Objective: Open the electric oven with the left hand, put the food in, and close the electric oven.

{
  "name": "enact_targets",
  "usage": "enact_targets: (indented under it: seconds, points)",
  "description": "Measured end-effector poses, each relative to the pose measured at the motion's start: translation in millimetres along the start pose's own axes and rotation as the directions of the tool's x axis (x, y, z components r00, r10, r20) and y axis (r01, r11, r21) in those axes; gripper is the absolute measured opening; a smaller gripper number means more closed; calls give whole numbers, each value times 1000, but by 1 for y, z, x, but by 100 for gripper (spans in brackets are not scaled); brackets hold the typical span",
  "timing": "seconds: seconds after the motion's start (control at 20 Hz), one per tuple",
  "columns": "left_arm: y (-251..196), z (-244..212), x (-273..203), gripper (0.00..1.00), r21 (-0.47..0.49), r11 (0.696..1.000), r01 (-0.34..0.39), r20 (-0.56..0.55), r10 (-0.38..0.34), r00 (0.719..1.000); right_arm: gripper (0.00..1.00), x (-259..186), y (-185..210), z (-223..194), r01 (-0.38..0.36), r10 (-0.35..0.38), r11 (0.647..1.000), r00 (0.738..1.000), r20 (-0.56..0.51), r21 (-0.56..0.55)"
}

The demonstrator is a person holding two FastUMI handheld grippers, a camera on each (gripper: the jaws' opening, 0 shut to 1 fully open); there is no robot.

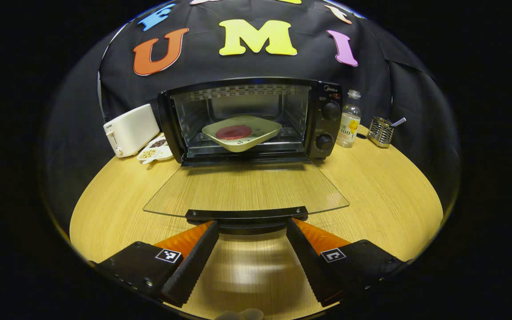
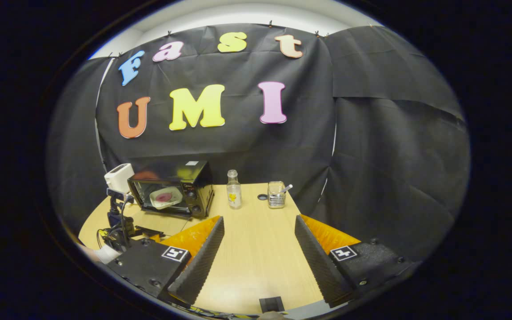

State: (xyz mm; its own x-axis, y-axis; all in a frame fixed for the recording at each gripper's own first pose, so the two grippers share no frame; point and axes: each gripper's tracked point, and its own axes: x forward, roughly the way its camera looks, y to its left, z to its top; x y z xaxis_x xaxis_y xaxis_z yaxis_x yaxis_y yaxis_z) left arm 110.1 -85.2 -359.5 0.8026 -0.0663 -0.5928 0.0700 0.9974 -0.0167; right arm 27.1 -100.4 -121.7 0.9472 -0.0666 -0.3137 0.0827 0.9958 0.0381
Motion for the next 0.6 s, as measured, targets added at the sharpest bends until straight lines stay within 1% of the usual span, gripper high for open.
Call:
enact_targets:
  seconds: [0.3,0.6]
  points:
    - [2,34,-11,98,6,1000,-1,62,1,998,100,2,11,1,-22,22,1000,1000,5,16]
    - [6,75,-16,98,14,1000,-13,125,11,992,100,0,9,3,-21,21,999,1000,16,42]
